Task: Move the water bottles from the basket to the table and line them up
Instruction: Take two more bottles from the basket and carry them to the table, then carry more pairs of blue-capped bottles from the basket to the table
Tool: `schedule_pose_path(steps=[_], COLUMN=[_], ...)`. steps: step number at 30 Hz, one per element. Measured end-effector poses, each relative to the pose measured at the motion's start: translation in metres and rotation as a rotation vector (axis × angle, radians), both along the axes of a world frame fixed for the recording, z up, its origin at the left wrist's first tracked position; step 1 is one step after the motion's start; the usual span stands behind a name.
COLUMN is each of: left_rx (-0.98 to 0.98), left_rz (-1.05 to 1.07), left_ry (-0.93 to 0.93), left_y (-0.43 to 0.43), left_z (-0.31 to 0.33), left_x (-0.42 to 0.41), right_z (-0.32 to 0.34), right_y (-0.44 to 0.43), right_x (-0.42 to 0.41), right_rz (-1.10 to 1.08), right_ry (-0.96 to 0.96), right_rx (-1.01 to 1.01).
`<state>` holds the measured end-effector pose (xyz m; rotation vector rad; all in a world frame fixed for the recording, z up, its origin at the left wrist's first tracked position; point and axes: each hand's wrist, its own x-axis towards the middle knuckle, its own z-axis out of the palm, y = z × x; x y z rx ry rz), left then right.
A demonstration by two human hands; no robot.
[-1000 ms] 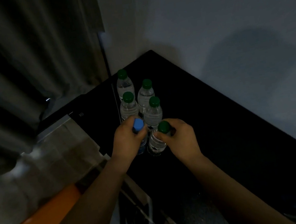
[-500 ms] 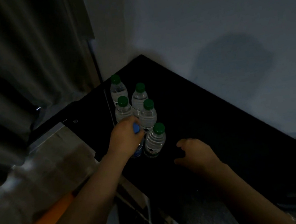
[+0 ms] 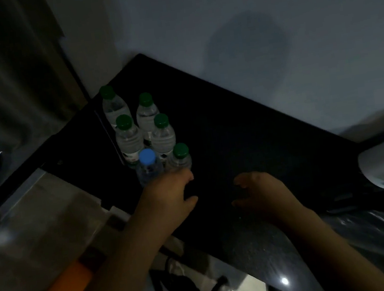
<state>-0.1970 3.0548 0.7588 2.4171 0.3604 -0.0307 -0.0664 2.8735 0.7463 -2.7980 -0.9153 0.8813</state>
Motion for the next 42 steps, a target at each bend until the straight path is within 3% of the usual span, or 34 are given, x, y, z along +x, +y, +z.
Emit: schedule_pose_path(steps=[6,21,33,42], left_rx=[0.05,0.202,0.264,0.243], left_rz=[-0.223,-0.622,-1.163,-1.554], left_ry=[0.104,-0.02,-0.162,-0.237], left_y=[-0.05,-0.282,-0.508,-0.672], left_z=[0.009,0.059,0.088,0.085], left_x=[0.027,0.073,0.044,0.03], right_z=[0.029,0.104,0.12,0.12], right_y=[-0.064,-0.295,-0.493,-0.6], right_x=[-0.008,-0.07,-0.199,-0.277], right_rz=[-0.176,-0.616,-1.212,-1.616], right_ry=[-0.099,-0.303,-0.403,-0.367], right_rx=[0.007,0.077,0.123,0.003])
